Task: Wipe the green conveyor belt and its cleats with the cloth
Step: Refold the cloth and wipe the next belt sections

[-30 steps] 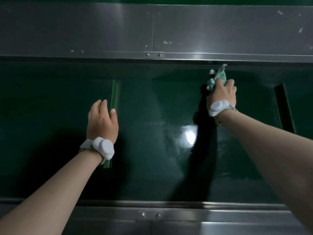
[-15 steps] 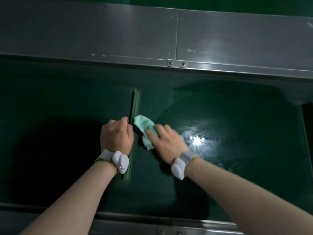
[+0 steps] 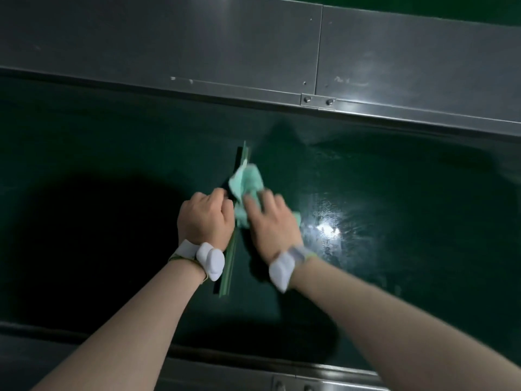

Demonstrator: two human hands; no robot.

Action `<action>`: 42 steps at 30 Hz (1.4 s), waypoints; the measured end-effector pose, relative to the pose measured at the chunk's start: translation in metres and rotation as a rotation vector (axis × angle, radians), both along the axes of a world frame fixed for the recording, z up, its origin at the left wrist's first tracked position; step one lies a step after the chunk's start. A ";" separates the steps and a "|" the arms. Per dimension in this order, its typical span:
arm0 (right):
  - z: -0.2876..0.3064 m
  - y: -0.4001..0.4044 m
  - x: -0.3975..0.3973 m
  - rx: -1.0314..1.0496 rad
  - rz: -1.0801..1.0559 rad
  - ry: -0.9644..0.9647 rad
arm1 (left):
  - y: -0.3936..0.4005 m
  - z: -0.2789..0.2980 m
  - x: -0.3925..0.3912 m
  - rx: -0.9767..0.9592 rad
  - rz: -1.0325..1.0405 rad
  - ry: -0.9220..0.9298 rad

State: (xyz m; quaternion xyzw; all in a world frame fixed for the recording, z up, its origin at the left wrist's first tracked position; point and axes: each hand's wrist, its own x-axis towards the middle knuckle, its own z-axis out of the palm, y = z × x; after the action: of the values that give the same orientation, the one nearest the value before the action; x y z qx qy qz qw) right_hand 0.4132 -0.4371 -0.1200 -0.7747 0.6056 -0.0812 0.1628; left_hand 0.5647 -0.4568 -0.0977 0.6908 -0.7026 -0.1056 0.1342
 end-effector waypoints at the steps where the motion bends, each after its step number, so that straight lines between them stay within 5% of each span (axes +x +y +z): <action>1: 0.000 0.031 0.001 0.023 0.041 -0.031 | 0.000 0.000 0.002 0.005 0.011 0.021; 4: -0.003 0.093 -0.008 0.036 0.231 -0.025 | 0.004 0.001 0.005 0.043 0.025 0.083; 8: -0.002 0.054 -0.032 0.027 0.423 -0.001 | 0.010 -0.001 0.004 0.087 0.013 0.066; 17: 0.000 -0.123 -0.070 -0.046 -0.312 0.197 | 0.035 0.000 -0.008 0.037 -0.031 -0.030; 24: -0.005 0.032 -0.020 -0.056 -0.089 0.049 | 0.041 -0.009 -0.005 0.058 -0.046 -0.051; 29: -0.007 0.083 -0.059 -0.058 0.031 0.031 | 0.044 -0.011 -0.012 0.021 -0.022 -0.054; 37: 0.006 0.057 -0.319 0.066 -0.842 0.320 | 0.053 -0.023 -0.012 -0.045 -0.047 -0.087; 42: -0.004 0.058 -0.287 0.056 -0.962 0.321 | 0.055 -0.033 -0.010 -0.041 -0.043 -0.113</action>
State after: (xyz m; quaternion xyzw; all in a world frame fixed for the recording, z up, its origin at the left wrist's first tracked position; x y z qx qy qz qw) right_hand 0.1261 -0.3792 -0.1240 -0.4061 0.9132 -0.0110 0.0325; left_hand 0.5549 -0.4018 -0.1304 0.6773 -0.7259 -0.0547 0.1061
